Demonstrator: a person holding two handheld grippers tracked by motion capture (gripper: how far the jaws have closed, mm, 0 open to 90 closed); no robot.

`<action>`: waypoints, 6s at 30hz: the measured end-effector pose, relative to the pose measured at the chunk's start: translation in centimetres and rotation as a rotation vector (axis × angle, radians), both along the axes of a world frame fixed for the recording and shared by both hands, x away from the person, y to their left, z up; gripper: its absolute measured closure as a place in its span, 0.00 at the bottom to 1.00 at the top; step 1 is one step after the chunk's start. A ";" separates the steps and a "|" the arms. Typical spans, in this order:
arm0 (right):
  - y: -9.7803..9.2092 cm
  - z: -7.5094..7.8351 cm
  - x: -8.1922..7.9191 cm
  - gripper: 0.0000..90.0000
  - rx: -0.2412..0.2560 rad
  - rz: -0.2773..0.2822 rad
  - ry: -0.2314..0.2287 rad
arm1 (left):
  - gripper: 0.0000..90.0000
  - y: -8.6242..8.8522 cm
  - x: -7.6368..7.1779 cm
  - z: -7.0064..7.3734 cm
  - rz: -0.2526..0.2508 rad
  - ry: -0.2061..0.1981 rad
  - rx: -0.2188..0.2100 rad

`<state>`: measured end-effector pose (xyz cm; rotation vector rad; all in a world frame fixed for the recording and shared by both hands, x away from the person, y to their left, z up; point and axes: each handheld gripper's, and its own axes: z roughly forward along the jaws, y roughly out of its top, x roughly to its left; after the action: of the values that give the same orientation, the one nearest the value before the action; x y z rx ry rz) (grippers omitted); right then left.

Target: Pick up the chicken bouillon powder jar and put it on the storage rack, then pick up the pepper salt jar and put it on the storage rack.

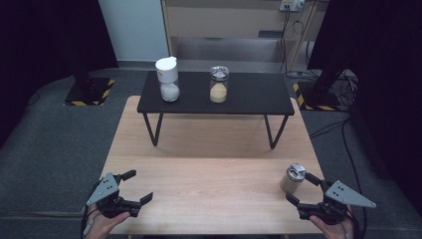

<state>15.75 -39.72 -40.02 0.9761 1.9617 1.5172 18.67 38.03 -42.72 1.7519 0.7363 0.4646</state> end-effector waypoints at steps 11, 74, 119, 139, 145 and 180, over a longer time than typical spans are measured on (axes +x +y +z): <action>-0.1 -0.4 0.1 0.08 0.003 0.008 -0.002 | 0.00 0.1 0.0 -0.1 -0.001 -0.001 -0.014; -1.5 4.4 -0.1 0.02 -0.044 -0.073 0.012 | 0.00 0.2 -0.1 -0.2 0.003 0.001 -0.023; -1.2 1.8 5.6 0.03 -0.110 -0.100 0.165 | 0.00 0.3 0.0 -0.2 0.002 0.001 -0.024; -0.5 0.4 7.6 0.08 -0.139 -0.087 0.210 | 0.00 0.3 0.0 -0.2 0.002 0.001 -0.024; -0.4 0.1 7.9 0.11 -0.145 -0.082 0.220 | 0.00 0.3 0.0 -0.2 0.001 0.002 -0.024; -0.4 -0.7 8.1 0.38 -0.173 -0.062 0.188 | 0.00 0.3 0.0 -0.2 0.000 0.003 -0.023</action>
<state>23.90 -40.11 -40.71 1.1273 2.1292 1.2375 18.68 38.28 -42.91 1.7319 0.7411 0.4520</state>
